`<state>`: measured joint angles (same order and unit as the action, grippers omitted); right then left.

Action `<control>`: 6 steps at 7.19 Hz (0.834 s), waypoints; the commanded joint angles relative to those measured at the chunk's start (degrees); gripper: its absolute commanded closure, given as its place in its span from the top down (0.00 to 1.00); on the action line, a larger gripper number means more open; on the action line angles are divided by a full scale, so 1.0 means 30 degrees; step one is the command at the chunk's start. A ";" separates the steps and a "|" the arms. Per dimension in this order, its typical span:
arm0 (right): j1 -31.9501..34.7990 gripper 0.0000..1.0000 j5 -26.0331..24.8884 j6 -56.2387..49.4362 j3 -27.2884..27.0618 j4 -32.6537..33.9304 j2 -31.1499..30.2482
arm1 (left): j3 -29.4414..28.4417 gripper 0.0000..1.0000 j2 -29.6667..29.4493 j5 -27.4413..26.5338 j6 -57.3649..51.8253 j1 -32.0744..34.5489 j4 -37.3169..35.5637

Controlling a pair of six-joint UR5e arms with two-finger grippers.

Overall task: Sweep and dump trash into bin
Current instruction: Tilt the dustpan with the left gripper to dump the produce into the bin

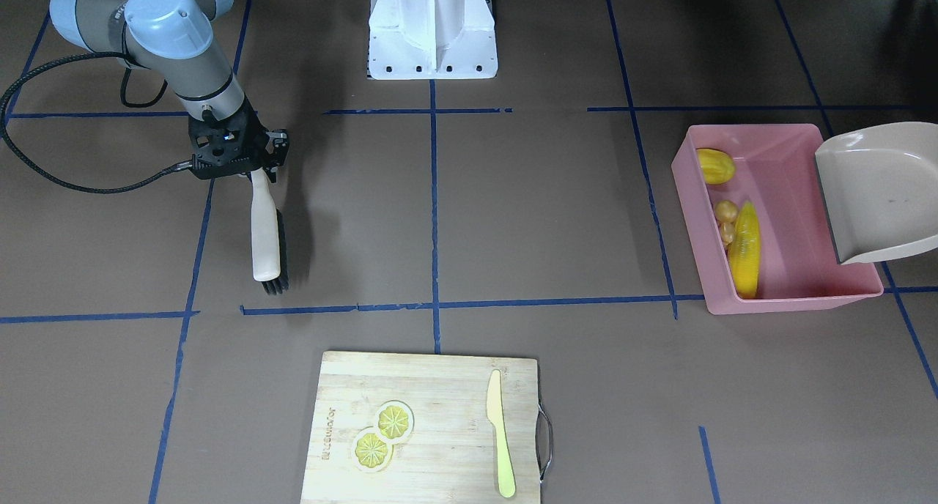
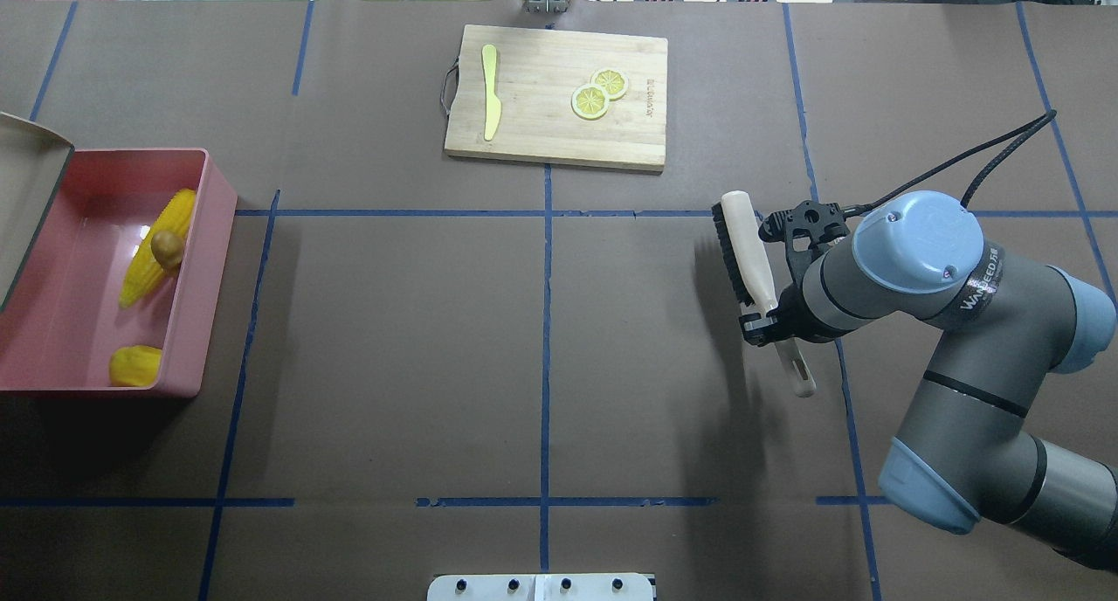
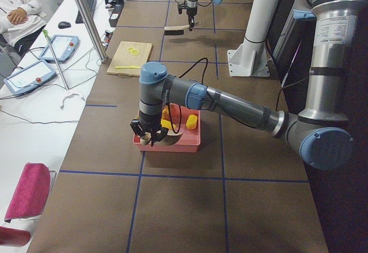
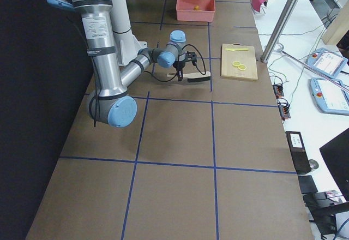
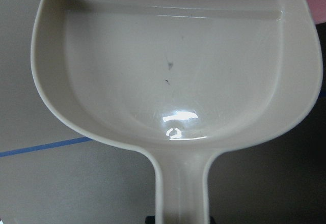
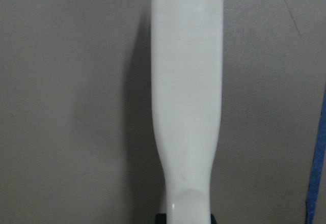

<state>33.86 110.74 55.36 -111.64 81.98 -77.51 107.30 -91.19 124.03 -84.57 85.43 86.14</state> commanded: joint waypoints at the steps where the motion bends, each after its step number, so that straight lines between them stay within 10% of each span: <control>1: -0.0006 0.00 0.0000 0.0033 -0.0022 -0.0052 0.0025 | -0.0084 0.00 -0.0099 0.3086 0.3071 0.0000 0.0202; 6: 0.0052 0.00 0.0058 0.0294 -0.0139 -0.0082 0.0025 | 0.1343 0.00 -0.3056 0.6176 1.1674 -0.2998 0.0232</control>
<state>33.94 110.82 55.67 -111.85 81.74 -77.46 109.04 -98.55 141.03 -56.67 81.74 86.76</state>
